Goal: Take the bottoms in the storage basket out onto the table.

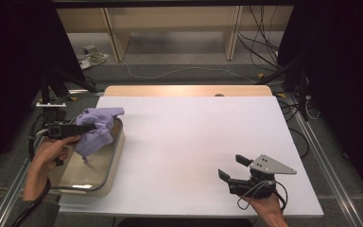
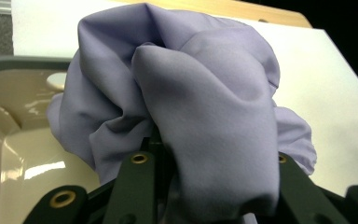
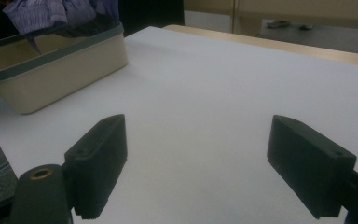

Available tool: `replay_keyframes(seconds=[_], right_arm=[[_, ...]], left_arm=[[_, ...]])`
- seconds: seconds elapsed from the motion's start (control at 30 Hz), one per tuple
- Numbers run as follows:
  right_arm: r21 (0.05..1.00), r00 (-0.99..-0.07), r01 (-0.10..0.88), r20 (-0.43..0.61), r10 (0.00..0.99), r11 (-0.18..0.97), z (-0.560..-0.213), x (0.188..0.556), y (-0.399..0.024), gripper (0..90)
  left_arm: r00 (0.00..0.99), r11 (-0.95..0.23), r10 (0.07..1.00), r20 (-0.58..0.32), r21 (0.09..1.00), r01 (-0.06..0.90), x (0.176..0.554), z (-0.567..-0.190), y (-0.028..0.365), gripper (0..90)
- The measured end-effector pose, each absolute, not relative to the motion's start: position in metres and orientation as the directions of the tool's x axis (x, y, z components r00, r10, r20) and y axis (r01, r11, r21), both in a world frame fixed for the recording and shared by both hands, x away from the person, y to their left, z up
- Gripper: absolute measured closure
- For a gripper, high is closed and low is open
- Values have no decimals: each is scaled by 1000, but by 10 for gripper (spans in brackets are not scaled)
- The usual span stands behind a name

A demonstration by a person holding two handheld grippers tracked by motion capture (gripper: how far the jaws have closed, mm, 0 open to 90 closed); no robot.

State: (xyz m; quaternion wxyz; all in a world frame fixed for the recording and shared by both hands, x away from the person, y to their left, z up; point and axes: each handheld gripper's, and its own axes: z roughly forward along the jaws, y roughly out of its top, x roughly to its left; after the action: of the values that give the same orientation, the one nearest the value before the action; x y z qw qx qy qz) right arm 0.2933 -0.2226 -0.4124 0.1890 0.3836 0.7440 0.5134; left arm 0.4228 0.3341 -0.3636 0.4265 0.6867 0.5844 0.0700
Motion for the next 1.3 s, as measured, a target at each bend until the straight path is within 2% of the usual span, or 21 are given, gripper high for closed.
replay_keyframes(seconds=[0.57, 0.9, 1.3], right_arm=[[909, -633, 377, 113, 766, 177, -412, 293, -223, 209], [909, -633, 376, 111, 766, 179, -412, 293, -223, 209], [909, -634, 377, 111, 765, 180, -412, 293, -223, 209]], left_arm=[[362, 42, 829, -427, 692, 720, 418, -349, 326, 683], [417, 3, 813, -406, 719, 695, 413, -337, 314, 683], [493, 31, 727, -477, 741, 671, 411, -331, 302, 683]])
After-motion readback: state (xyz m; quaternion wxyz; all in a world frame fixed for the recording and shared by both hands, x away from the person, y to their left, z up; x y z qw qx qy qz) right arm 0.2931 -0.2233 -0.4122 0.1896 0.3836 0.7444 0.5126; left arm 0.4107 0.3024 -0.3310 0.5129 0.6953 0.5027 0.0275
